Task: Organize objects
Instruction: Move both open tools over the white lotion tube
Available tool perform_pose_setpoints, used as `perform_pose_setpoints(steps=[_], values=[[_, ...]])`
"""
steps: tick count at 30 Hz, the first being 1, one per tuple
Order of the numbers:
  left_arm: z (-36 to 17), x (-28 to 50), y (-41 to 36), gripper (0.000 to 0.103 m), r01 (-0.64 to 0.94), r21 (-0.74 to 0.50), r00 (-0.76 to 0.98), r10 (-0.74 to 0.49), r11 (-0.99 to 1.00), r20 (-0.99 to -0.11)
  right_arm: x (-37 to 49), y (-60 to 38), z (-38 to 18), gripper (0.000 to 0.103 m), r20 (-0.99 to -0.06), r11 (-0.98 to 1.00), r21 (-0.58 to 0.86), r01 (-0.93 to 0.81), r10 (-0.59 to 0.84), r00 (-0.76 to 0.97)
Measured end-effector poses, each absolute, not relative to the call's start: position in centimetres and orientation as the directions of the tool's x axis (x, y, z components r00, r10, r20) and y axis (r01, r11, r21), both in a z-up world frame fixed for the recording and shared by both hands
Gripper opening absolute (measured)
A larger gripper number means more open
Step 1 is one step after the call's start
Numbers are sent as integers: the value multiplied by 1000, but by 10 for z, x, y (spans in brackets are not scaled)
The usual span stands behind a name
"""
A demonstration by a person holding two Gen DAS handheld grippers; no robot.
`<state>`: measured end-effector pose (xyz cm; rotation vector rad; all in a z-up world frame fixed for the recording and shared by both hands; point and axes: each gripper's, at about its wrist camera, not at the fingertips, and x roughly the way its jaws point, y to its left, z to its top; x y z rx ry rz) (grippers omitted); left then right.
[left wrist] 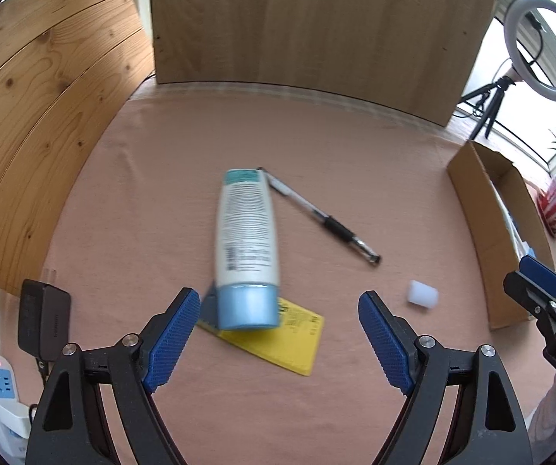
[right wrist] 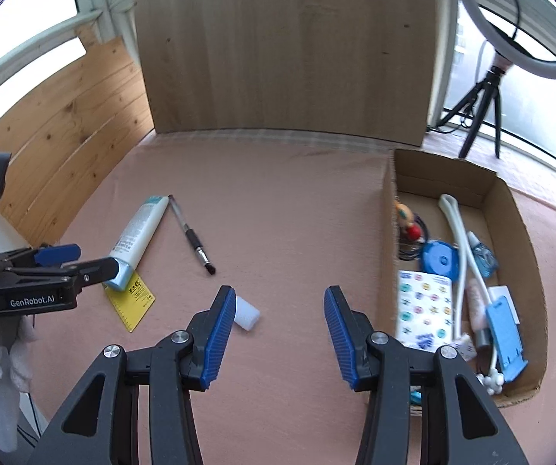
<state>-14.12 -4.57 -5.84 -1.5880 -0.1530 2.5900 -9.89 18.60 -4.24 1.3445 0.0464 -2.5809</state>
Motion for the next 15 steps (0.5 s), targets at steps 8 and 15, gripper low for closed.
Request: perform_pose_setpoints(steps=[8,15], values=[[-65,-159,-67,87,-48,-146,-436,152,-988,-887,-117,141,-54,44,-829,-965,96,245,-214,-516],[-75,-173,-76,87,-79,-157,-421,176,-984,-890,-138,112,-62,44,-851,-957,133,257,-243,-466]])
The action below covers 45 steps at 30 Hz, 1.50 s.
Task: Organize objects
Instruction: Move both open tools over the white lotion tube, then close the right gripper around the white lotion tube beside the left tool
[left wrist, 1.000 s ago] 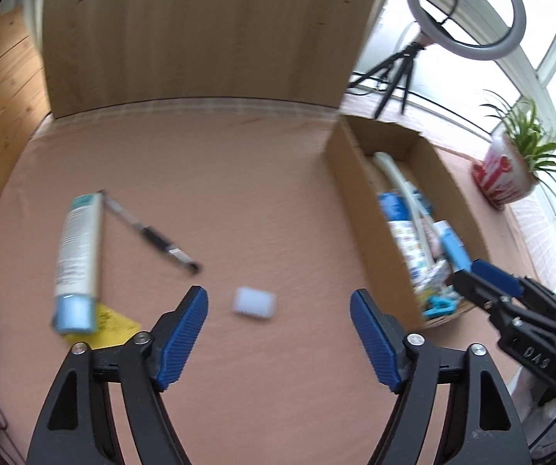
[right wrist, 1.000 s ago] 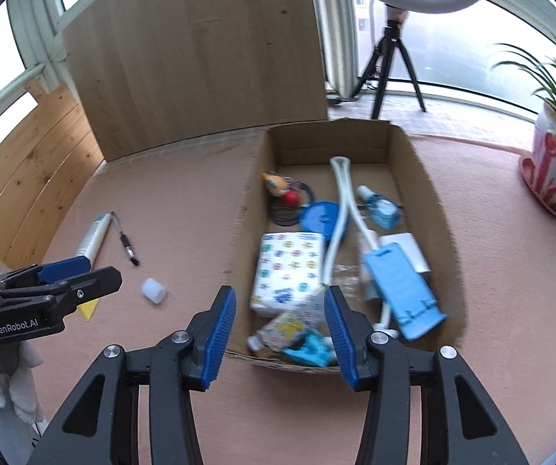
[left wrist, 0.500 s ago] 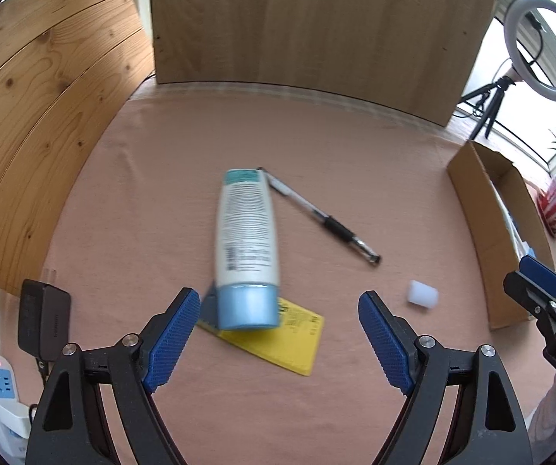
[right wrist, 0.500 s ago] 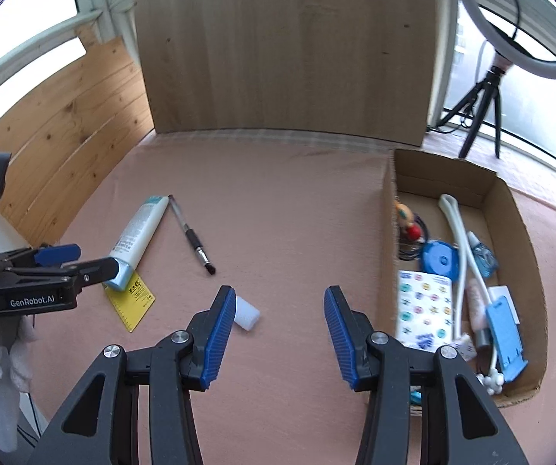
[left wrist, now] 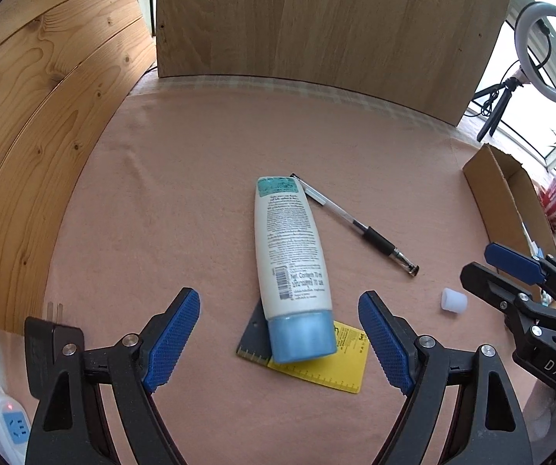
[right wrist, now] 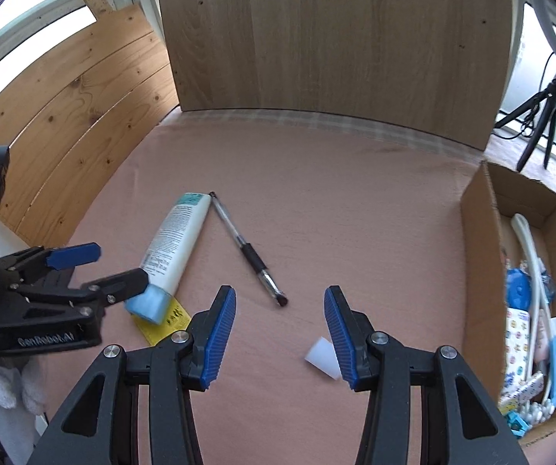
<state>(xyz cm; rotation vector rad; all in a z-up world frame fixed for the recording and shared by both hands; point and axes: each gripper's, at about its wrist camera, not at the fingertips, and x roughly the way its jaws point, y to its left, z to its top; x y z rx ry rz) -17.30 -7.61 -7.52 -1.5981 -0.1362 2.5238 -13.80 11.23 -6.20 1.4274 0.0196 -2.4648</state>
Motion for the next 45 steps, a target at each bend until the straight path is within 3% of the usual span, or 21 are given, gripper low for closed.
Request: perform_pose_setpoints(steps=[12,20,31,38,45], values=[[-99,-185,-88,87,-76,-255,-395,264,-964,-880,-179,87,-88,44,-860,-911,354,214,-407,-308],[-106,-188,-92,85,-85,-294,-396,303,-952,-867,-196,71,-109,44,-865,-891,412,192,-449,-226],[-110,-186,-75,54,-152,-314,-384,348,-937,-855,-203,56,-120,44,-866,-877,432,210,-468,-174],[-111,-179,-64,46,-172,-374,-371,411,-912,-833,-195,55,-122,41,-863,-864,455,214,-488,-134],[-113,-153,-47,46,-170,-415,-359,448,-894,-819,-169,80,-116,40,-857,-861,470,196,-498,-133]])
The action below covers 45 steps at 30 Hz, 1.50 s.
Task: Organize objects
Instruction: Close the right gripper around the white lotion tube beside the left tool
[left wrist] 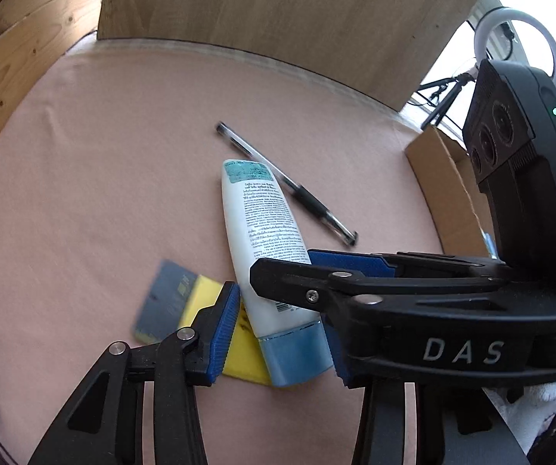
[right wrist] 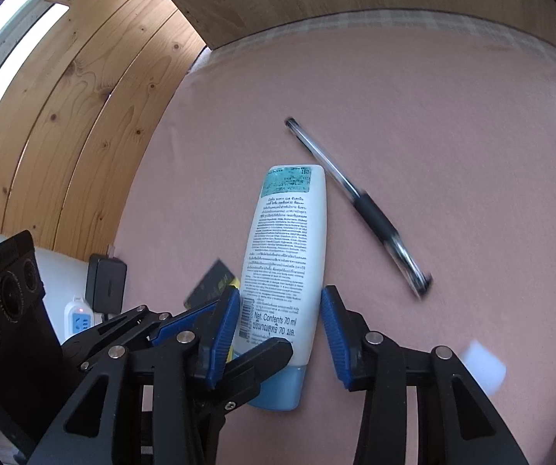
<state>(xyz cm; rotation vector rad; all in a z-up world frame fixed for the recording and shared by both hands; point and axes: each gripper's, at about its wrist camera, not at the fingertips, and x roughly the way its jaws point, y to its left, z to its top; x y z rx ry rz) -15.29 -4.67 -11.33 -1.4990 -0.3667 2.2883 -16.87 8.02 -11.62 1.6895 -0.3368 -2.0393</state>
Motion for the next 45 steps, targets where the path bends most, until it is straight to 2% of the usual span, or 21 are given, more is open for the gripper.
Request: perform_pose_setpoints(steps=[7,16,22,31,33,35,36,39,41,45], values=[[-114,-110,1,46,-220,-399,-327,453,-890,-830,-117,133,-116,40,-849,-864,483,146,-502,-166],[-119,-59,56,48,-281,-377,-277,451,-882,-848,-63,168,-105,40,-872,-900,405,161,-433,-229],[-118,-50,80,57,-323,-352,-264,441,-878,-858,-46,178,-101,40,-884,-919,351,178,-388,-261],[-119,-41,84,59,-312,-353,-279,440,-882,-854,-47,180,-109,43,-873,-898,408,167,-437,-215],[-119,-41,79,61,-301,-356,-280,439,-885,-854,-46,182,-112,42,-870,-891,425,157,-450,-202],[-118,-40,75,70,-293,-347,-281,427,-891,-859,-46,184,-113,42,-866,-887,437,148,-459,-197],[-118,-40,74,71,-288,-341,-284,420,-895,-862,-45,183,-114,42,-865,-885,440,153,-463,-194],[-118,-39,71,70,-293,-345,-280,425,-892,-861,-44,180,-117,40,-863,-878,449,163,-474,-177],[-116,-38,73,62,-300,-350,-278,433,-887,-858,-42,177,-117,39,-866,-882,440,170,-466,-180],[-115,-35,79,61,-295,-358,-281,438,-886,-854,-40,180,-108,38,-863,-886,432,171,-461,-206]])
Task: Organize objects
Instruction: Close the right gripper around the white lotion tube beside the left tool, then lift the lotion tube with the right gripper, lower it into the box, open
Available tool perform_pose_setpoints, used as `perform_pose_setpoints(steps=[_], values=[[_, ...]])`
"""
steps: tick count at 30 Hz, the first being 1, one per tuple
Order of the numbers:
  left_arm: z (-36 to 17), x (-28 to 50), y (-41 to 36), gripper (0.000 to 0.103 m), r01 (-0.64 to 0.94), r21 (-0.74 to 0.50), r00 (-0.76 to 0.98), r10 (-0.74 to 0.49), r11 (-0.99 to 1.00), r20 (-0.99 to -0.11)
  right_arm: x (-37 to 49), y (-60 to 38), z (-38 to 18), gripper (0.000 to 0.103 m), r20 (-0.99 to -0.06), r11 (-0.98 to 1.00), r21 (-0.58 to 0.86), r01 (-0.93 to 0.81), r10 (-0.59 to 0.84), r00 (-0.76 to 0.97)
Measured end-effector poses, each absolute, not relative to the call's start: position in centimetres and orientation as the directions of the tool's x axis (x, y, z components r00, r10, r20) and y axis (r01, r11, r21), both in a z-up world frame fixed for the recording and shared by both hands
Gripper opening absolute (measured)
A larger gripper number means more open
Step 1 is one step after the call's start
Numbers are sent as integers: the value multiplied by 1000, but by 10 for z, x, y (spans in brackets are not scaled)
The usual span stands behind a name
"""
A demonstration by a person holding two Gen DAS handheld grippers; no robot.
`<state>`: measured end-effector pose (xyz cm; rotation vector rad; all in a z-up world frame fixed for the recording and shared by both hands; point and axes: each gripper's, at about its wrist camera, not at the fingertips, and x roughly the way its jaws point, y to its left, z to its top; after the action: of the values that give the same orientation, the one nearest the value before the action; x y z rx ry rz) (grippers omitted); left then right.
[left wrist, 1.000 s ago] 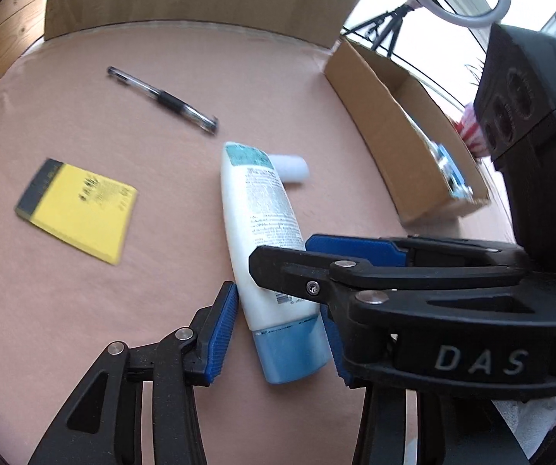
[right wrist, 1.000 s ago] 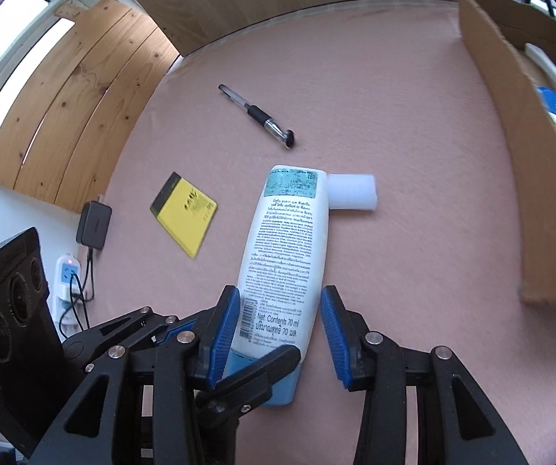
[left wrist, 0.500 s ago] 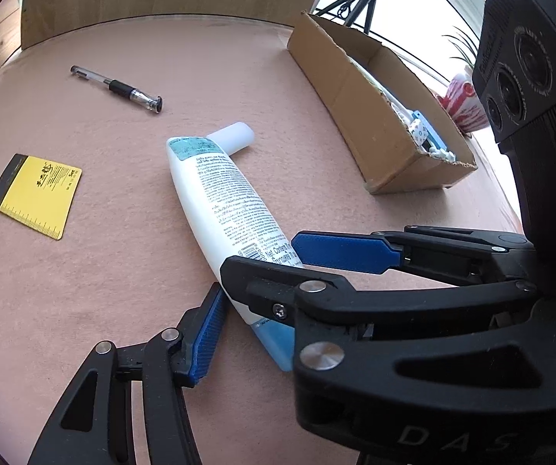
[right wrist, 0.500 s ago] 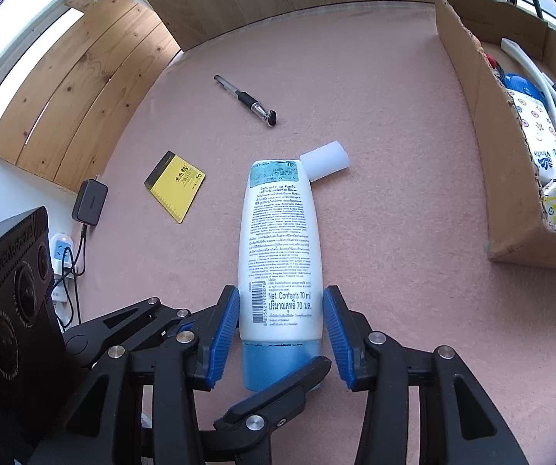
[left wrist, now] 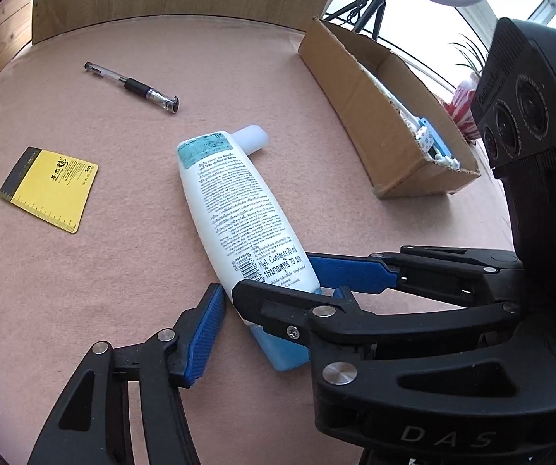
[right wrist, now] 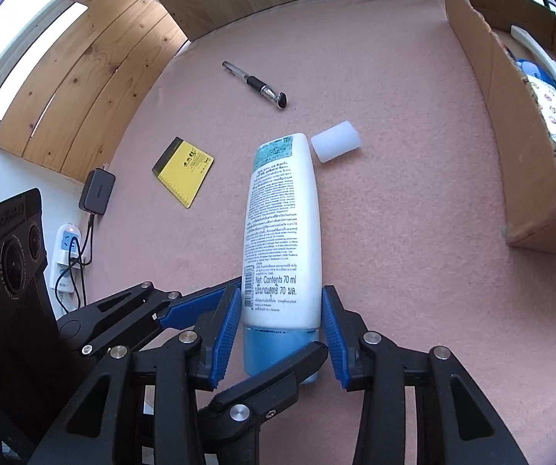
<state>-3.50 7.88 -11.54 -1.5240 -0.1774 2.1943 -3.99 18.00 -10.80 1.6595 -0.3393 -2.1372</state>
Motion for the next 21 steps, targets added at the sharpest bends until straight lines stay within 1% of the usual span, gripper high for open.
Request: perform_pose_setpoints(steps=[7,15,20,21], values=[[-88,-36,88,61,-319,-366,-324,463,-874,-825,-42,197,-73,38,-840,-887,431,164,-461,-285],[-50,-50,113,61,-398,-358,-367,505,-844,-781,-54,238,-36,37,-816,-904,407,130,-424,-393],[-34,-65,153,61,-449,-344,-380,525,-825,-762,-68,268,-24,37,-805,-917,388,97,-388,-449],[-26,-79,162,61,-455,-341,-383,526,-823,-759,-72,275,-22,37,-803,-919,383,89,-379,-460]])
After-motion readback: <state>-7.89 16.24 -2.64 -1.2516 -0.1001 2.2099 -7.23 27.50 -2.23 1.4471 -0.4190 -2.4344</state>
